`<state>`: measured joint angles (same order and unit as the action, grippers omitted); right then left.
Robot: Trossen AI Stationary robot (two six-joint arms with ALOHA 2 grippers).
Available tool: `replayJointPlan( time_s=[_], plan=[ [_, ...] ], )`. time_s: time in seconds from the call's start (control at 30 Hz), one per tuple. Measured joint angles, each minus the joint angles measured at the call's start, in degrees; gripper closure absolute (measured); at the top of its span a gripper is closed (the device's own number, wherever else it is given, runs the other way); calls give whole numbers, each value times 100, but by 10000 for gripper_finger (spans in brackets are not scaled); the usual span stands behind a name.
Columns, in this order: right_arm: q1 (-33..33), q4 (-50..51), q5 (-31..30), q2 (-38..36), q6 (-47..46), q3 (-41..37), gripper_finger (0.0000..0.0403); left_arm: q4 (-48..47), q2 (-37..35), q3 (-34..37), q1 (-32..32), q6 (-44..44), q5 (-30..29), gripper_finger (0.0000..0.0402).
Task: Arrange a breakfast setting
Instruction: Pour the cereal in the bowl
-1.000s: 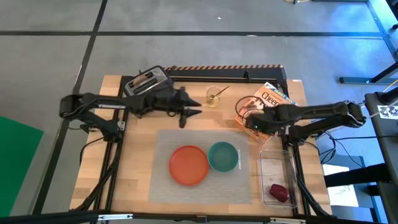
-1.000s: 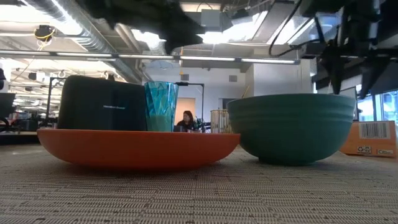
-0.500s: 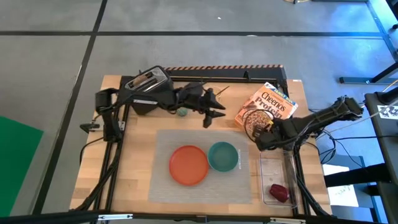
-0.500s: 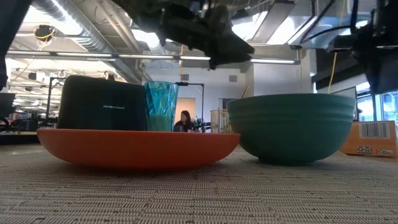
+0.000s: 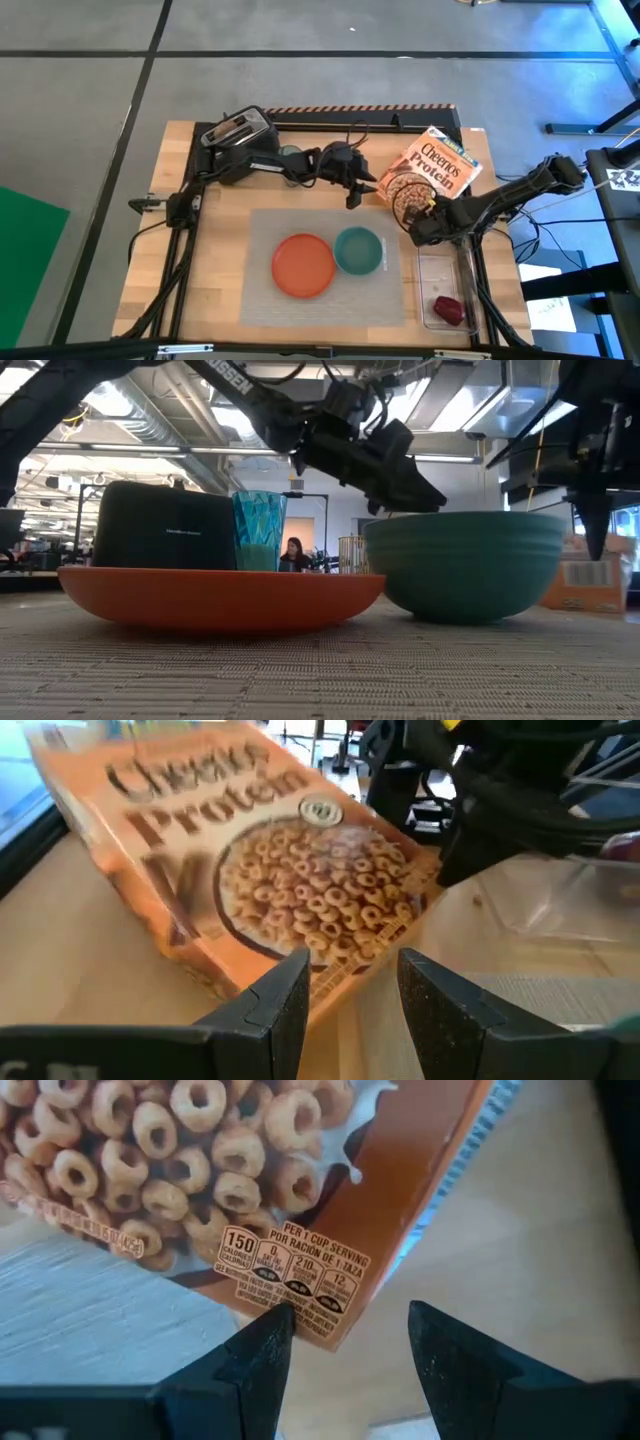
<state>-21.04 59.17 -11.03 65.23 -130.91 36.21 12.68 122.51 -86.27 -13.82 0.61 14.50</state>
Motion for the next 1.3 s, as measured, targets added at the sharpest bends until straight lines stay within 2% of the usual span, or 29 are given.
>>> replayJointPlan(
  time_s=[0.2, 0.37, 0.57, 0.83, 1.07, 1.13, 1.2, 1.3],
  plan=[
    [17, 99, -729, -124, 426, -42, 210, -15, 163, -108, -2, 1, -59, 254],
    [7, 27, -851, -126, 682, -42, 210, 39, 163, -106, -6, 26, -365, 254],
    [12, -132, -1099, -211, 226, -37, 210, 42, 163, -106, -15, 303, -489, 254],
    [532, -96, -1428, -214, 734, -37, 210, 75, 204, -106, -15, 298, -557, 254],
    [1013, -1344, -1293, -194, 1918, -34, 210, 22, 204, -106, -20, 302, -566, 254],
    [1125, -1575, -1060, -202, 2136, -31, 210, -21, 204, -106, -20, 302, -568, 254],
    [1182, -1606, -813, -246, 2104, -31, 210, -30, 204, -106, -20, 302, -572, 254],
    [1172, -1302, -635, -324, 1508, -31, 210, -57, 204, -106, -20, 305, -579, 254]
  ],
)
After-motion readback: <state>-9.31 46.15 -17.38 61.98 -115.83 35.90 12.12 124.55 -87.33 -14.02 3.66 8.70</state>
